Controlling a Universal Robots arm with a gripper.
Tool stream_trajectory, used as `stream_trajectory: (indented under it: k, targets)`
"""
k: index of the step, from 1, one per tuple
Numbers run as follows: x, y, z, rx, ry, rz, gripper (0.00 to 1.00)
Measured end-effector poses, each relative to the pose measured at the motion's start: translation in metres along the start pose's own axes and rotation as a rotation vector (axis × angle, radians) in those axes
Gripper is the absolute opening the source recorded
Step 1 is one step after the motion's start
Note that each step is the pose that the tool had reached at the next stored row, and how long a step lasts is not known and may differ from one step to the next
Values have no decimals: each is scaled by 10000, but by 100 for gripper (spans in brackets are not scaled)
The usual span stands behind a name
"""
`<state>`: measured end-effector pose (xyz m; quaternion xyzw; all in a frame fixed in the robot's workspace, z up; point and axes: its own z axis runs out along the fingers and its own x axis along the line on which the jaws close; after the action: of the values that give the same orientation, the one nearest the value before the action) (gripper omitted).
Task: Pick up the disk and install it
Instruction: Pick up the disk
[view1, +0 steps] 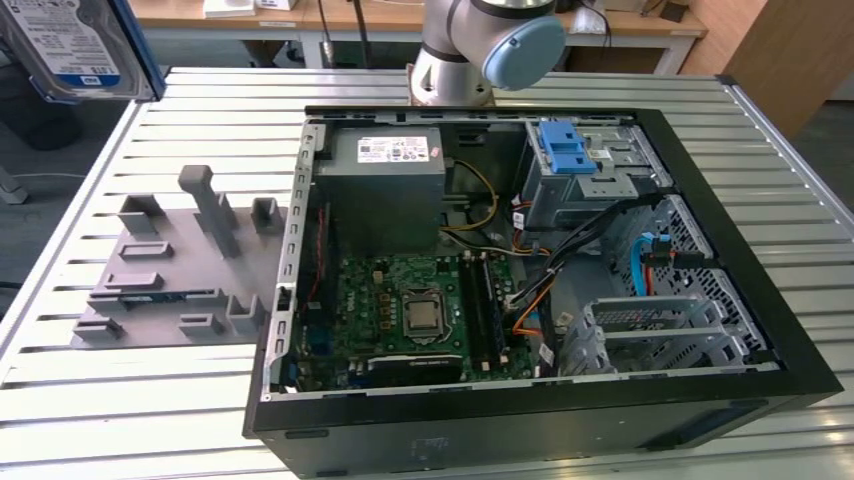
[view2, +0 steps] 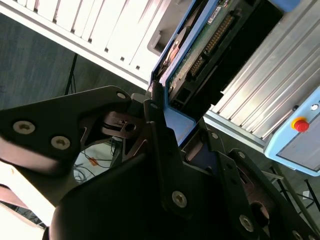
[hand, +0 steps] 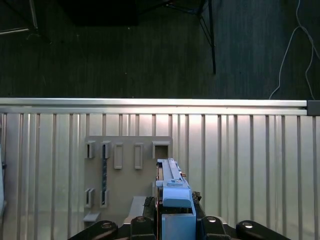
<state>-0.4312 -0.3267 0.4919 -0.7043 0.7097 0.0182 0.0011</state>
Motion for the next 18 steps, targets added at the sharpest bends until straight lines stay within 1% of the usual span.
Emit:
stream_trajectory:
  k: [6,12,18]
  targets:
    - [-1,1,-48,0,0,0,36]
    - [-1,0,-50,2,0,0,36]
    - [-2,-27,-51,1,-1,1,36]
